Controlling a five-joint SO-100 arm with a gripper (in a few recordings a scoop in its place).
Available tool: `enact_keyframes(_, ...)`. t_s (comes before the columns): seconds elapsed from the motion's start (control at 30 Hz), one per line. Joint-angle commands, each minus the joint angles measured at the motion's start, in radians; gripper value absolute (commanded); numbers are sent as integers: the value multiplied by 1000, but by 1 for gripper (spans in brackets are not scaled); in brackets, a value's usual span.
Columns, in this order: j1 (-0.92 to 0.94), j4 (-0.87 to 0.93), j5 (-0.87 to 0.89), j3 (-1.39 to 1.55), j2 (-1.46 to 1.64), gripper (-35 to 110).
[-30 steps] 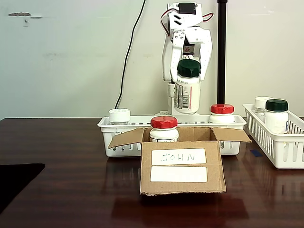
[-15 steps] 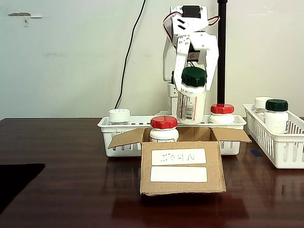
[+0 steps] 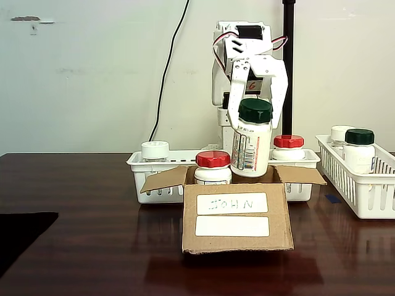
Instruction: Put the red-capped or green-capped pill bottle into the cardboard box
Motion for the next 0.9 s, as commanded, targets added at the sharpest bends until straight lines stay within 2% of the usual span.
enact_keyframes(0.0,-12,-91,15,28,43,4)
enact_keyframes(0.27,-25,-149,21,55,21,42)
enact_keyframes(0.37,-34,-158,11,52,14,51)
enact_keyframes(0.63,-52,-135,-5,46,26,52)
enact_keyframes(0.73,-54,-52,2,46,78,52)
enact_keyframes(0.87,-61,147,-5,43,201,49)
